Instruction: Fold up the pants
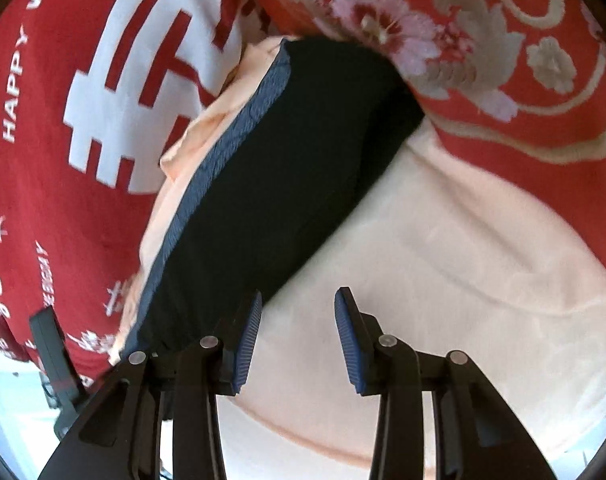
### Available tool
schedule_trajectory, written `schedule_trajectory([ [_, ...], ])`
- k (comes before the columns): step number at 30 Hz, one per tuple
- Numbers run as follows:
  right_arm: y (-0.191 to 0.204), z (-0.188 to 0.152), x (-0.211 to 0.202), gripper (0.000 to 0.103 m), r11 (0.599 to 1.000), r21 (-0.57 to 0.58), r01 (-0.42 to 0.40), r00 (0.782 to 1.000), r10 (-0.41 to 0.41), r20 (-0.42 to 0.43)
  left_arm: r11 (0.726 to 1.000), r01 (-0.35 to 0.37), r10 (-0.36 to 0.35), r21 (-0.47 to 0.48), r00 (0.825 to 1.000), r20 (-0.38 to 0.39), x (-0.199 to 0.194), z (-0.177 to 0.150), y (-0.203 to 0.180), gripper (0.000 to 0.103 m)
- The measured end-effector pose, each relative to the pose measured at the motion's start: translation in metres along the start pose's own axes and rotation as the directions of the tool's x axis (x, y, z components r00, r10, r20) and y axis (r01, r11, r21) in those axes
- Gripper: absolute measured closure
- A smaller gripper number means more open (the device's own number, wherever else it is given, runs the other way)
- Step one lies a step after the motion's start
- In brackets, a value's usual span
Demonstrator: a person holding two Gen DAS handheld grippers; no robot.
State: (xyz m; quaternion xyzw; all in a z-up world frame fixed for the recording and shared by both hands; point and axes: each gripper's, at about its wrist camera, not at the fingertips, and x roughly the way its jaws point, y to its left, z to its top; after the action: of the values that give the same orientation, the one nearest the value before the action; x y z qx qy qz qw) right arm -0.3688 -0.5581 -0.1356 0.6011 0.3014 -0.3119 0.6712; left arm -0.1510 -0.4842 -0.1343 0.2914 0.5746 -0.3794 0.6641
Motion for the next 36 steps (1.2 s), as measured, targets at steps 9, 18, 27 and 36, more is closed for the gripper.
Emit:
schedule_trajectory([
  [9, -0.018, 0.021, 0.005, 0.061, 0.996, 0.085, -0.028, 0.998, 0.024, 0.052, 0.998, -0.022, 0.022, -0.060, 1.000, 0.003, 0.032, 0.020, -0.012, 0.000],
  [18, -0.033, 0.030, 0.011, 0.061, 0.985, 0.124, -0.117, 0.984, 0.099, 0.147, 0.998, -0.008, 0.009, -0.070, 1.000, 0.023, 0.041, 0.013, -0.009, 0.000],
  [27, -0.027, 0.041, 0.021, 0.059, 0.972, 0.182, -0.149, 0.949, 0.089, 0.302, 0.998, 0.000, 0.001, -0.060, 1.000, 0.020, 0.031, 0.004, 0.003, 0.011],
  [36, 0.028, 0.052, -0.007, 0.088, 0.998, -0.044, -0.045, 0.971, 0.054, 0.235, 1.000, 0.003, -0.006, 0.026, 0.994, 0.112, 0.008, 0.014, 0.000, 0.039],
])
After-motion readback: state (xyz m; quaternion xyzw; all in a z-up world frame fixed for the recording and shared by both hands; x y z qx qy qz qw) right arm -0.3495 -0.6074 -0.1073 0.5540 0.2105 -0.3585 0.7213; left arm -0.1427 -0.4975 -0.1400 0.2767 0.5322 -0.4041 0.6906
